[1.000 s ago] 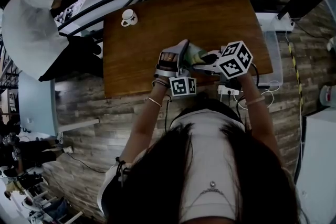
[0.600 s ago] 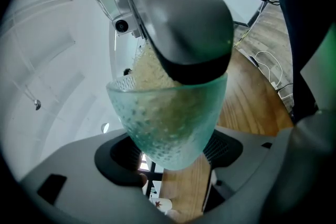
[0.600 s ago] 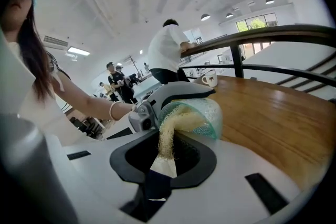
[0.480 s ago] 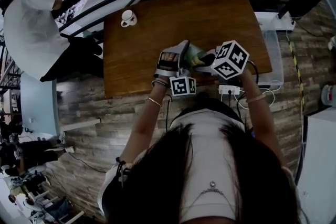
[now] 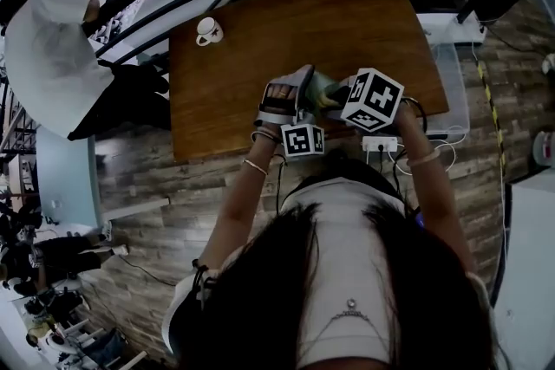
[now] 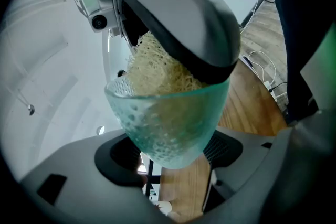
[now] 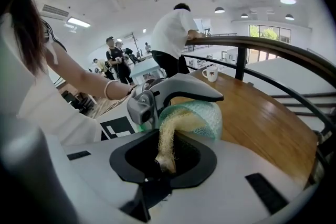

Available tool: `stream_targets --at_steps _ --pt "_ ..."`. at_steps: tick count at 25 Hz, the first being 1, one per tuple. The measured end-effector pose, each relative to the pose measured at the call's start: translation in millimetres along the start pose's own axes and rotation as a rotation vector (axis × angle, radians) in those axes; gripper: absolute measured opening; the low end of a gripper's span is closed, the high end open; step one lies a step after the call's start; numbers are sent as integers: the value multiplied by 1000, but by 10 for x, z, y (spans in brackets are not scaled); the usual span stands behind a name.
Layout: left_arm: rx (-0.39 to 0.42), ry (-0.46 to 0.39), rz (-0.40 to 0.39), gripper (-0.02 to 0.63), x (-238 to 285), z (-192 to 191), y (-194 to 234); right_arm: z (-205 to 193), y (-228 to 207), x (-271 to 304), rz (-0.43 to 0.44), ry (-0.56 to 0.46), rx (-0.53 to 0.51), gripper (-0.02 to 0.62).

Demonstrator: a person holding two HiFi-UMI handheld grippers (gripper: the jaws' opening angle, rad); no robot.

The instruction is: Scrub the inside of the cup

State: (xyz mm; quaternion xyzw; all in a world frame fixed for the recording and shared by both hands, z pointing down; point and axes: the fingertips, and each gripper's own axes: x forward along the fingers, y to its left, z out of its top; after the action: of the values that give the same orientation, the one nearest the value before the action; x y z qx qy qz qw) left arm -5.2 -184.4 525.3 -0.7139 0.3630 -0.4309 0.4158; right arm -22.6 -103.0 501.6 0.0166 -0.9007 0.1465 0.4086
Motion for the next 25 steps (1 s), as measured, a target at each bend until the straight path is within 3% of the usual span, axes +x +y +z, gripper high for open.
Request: stream_targets --at_steps 11,25 --pt "22 -18 -21 350 18 31 -48 -90 -33 14 -96 162 -125 84" --pt "-1 -15 16 350 17 -54 68 16 -59 19 -11 22 2 80"
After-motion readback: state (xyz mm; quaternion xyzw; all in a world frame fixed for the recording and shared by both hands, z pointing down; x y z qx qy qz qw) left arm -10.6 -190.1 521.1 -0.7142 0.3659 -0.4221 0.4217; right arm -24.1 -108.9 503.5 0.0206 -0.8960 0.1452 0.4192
